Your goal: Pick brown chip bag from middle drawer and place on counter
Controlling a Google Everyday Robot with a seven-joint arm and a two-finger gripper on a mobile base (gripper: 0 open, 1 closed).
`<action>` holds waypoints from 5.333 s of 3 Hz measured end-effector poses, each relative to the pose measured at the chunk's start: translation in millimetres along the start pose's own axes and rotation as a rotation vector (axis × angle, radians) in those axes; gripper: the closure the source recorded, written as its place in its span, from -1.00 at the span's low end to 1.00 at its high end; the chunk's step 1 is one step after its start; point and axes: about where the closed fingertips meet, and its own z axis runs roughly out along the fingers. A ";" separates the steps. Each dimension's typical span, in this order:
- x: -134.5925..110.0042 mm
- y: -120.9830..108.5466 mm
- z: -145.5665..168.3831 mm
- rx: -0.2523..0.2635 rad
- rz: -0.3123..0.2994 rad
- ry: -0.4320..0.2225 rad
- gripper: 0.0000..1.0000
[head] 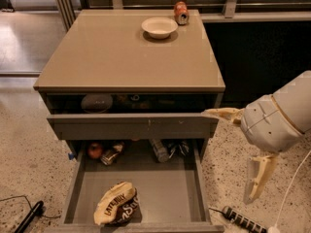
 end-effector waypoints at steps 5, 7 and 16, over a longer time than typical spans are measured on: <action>-46.8 -21.3 67.6 -0.059 -0.093 -0.113 -1.00; -72.7 -66.5 75.2 -0.049 -0.150 -0.185 -1.00; -98.9 -108.6 191.5 -0.194 -0.165 0.016 -1.00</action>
Offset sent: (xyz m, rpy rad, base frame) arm 0.0048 -0.0021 -0.0059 0.0559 -0.0225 -0.0043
